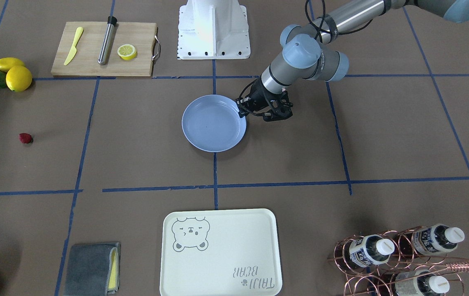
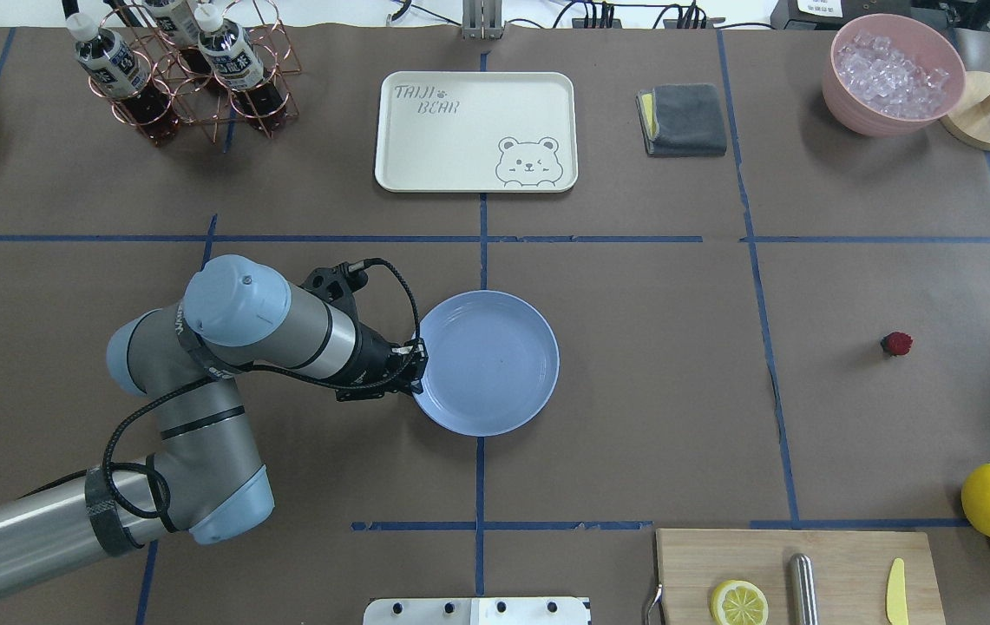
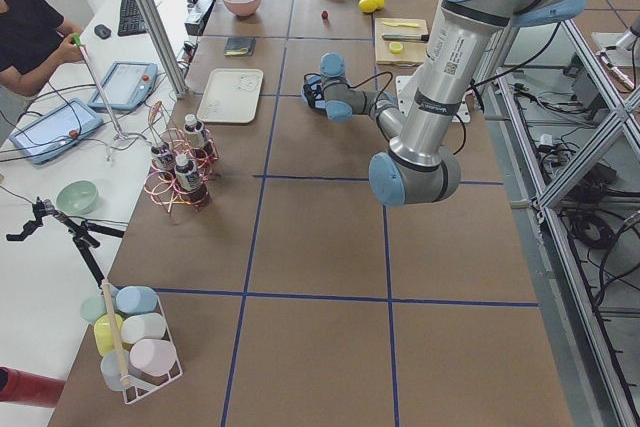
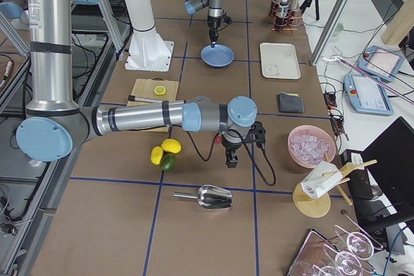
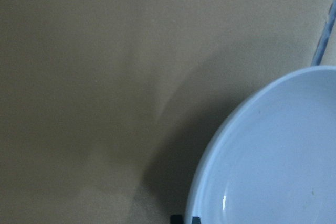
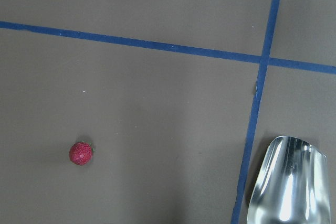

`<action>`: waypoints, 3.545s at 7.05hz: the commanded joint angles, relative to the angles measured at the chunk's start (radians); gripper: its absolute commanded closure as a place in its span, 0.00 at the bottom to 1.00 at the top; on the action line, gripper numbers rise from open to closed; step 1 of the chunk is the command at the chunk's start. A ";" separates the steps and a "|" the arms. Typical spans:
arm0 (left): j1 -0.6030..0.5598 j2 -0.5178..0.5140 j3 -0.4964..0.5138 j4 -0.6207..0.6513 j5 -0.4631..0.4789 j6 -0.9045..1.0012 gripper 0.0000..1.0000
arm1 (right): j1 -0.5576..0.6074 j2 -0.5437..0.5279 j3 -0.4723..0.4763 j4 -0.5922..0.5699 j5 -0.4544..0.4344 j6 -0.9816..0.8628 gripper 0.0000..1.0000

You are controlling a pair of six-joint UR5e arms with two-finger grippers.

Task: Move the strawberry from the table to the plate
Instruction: 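Slide the light blue plate with the left gripper toward the table centre, then grasp the red strawberry with the right gripper while the left holds the plate, then carry the strawberry over the plate with the right gripper while the left withdraws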

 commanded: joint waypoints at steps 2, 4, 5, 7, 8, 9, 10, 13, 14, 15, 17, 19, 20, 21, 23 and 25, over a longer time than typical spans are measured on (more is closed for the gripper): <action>0.009 0.000 0.001 -0.002 0.004 0.008 0.76 | 0.000 0.000 0.002 0.000 0.004 0.008 0.00; 0.001 0.011 -0.015 -0.003 0.005 0.009 0.50 | -0.049 0.003 0.005 0.000 0.007 0.014 0.00; -0.020 0.041 -0.056 -0.003 0.002 0.011 0.50 | -0.077 0.002 -0.001 0.062 0.006 0.019 0.00; -0.066 0.074 -0.130 -0.002 -0.009 0.011 0.50 | -0.169 -0.009 -0.054 0.238 -0.009 0.254 0.00; -0.066 0.077 -0.140 -0.002 -0.007 0.011 0.50 | -0.216 -0.018 -0.138 0.429 -0.016 0.360 0.00; -0.066 0.077 -0.141 -0.002 -0.007 0.011 0.50 | -0.282 -0.018 -0.165 0.609 -0.090 0.562 0.00; -0.066 0.079 -0.152 -0.002 -0.007 0.006 0.50 | -0.383 -0.033 -0.167 0.767 -0.188 0.761 0.03; -0.068 0.079 -0.158 -0.002 -0.006 0.005 0.49 | -0.476 -0.039 -0.160 0.819 -0.209 0.889 0.03; -0.068 0.079 -0.164 -0.002 -0.006 0.003 0.49 | -0.500 -0.050 -0.160 0.821 -0.207 0.889 0.03; -0.068 0.080 -0.166 -0.002 -0.004 0.003 0.48 | -0.519 -0.049 -0.162 0.821 -0.209 0.898 0.04; -0.066 0.080 -0.166 -0.002 -0.004 0.003 0.47 | -0.546 -0.044 -0.165 0.821 -0.239 0.918 0.09; -0.068 0.080 -0.166 -0.002 -0.001 0.001 0.47 | -0.563 -0.038 -0.165 0.821 -0.262 0.918 0.32; -0.068 0.080 -0.166 -0.002 -0.002 0.003 0.47 | -0.563 -0.036 -0.164 0.821 -0.269 0.920 0.33; -0.066 0.080 -0.166 -0.002 -0.001 0.001 0.47 | -0.565 -0.036 -0.163 0.821 -0.284 0.918 0.45; -0.066 0.080 -0.167 -0.002 -0.001 0.001 0.46 | -0.565 -0.038 -0.163 0.821 -0.287 0.918 0.72; -0.068 0.080 -0.175 -0.002 -0.001 0.001 0.46 | -0.563 -0.042 -0.144 0.821 -0.287 0.918 1.00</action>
